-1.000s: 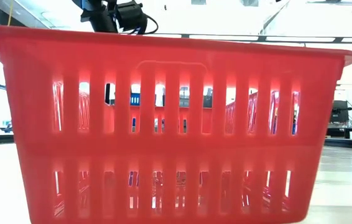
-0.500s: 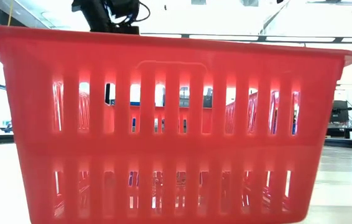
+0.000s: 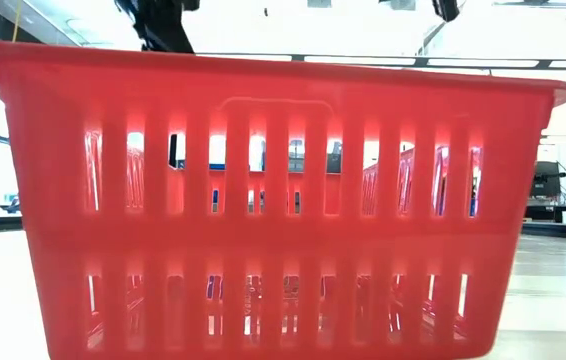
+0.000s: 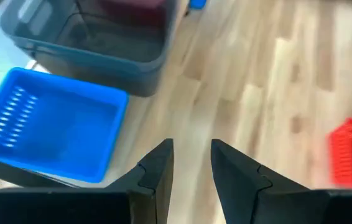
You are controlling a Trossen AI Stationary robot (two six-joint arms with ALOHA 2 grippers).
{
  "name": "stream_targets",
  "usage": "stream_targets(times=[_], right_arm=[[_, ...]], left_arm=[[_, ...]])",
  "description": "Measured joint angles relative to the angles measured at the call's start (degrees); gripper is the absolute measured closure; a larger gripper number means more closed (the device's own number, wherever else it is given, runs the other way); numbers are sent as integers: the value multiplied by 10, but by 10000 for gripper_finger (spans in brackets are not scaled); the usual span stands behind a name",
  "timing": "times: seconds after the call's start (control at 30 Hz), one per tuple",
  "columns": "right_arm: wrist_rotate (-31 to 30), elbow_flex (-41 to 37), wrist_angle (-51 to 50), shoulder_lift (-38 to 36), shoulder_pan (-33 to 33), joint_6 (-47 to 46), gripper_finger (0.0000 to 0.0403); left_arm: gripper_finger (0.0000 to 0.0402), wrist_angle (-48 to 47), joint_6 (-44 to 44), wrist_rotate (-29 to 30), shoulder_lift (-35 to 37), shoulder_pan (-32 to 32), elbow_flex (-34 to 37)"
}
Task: Stack baskets on shelf by color
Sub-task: Stack the red bin on the red bin on the shelf
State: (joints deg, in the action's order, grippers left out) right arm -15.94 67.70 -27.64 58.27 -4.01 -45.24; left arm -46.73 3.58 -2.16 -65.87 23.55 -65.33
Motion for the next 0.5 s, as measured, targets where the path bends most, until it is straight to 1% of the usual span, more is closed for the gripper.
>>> stream_targets(times=[0.27,0.5], right_arm=[[16,0,21,57,75,-75,254],[21,0,28,110,143,-132,254]], left_arm=[[303,-3,76,-2,49,-51,0],[303,-11,83,0,62,-69,0]])
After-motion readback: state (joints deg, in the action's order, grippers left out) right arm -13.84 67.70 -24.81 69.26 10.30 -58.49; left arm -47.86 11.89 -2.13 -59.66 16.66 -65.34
